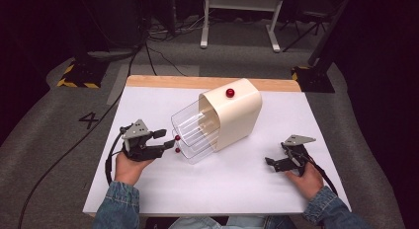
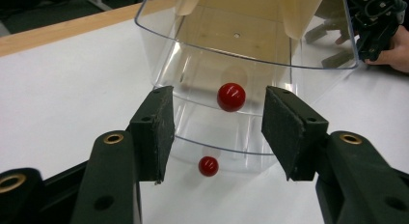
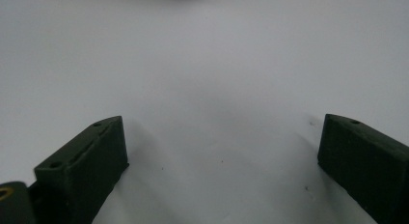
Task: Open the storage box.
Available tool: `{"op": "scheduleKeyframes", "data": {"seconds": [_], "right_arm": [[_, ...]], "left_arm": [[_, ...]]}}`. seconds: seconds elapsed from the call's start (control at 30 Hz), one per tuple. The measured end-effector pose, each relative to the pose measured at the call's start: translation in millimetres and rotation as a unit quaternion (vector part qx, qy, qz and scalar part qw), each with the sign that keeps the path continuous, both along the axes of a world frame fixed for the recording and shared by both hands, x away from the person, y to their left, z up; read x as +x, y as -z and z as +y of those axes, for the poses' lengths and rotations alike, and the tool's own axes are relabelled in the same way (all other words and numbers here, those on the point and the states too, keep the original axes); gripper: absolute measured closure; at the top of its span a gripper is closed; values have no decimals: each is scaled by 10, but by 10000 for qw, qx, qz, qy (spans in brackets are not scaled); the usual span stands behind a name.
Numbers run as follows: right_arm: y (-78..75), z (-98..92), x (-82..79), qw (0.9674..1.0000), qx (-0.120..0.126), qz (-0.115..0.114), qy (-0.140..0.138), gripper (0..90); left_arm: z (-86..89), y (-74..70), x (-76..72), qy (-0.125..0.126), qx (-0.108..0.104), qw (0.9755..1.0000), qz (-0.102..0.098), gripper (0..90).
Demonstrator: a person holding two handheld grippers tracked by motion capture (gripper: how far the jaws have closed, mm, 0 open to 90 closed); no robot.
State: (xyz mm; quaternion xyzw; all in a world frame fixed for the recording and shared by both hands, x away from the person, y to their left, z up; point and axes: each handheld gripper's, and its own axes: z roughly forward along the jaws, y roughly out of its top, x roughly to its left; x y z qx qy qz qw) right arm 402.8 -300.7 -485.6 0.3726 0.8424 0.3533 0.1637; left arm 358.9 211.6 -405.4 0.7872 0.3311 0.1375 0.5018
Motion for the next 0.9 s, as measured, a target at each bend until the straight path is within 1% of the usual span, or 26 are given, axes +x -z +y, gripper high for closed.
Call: {"op": "scheduleKeyframes", "data": {"seconds": [0.1,0.13,0.2,0.3,0.37,0.43,0.53,0.6,0.7,0.77,0.83,0.9], "right_arm": [[0,0,0,10000,-1,0,0,36],[0,0,0,10000,0,0,-1,36],[0,0,0,10000,0,0,-1,36],[0,0,1,10000,-1,1,-1,36],[0,0,0,10000,-1,1,-1,36],[0,0,1,10000,-2,0,-2,36],[0,0,1,10000,-1,0,-1,36],[0,0,0,10000,-1,0,-1,36],[0,0,0,10000,1,2,1,36],[0,0,-1,10000,2,3,1,36],[0,0,0,10000,1,1,0,36],[0,0,-1,10000,1,0,0,36]], "left_arm": [[47,-66,-88,-76,89,9999,-85,443],[63,-89,-121,-95,141,9998,-117,439],[97,-131,-185,-128,312,9993,-148,426],[158,-147,-281,-216,544,9981,-190,407],[221,-133,-323,-269,607,9977,-170,396],[298,-105,-350,-362,655,9971,-112,372],[401,-53,-382,-490,786,9957,-28,347],[460,-13,-394,-562,789,9953,37,340],[530,52,-403,-695,845,9939,138,317],[561,102,-398,-734,883,9931,260,304],[576,155,-392,-844,1020,9906,351,301],[591,209,-379,-885,1117,9887,472,300]]}}
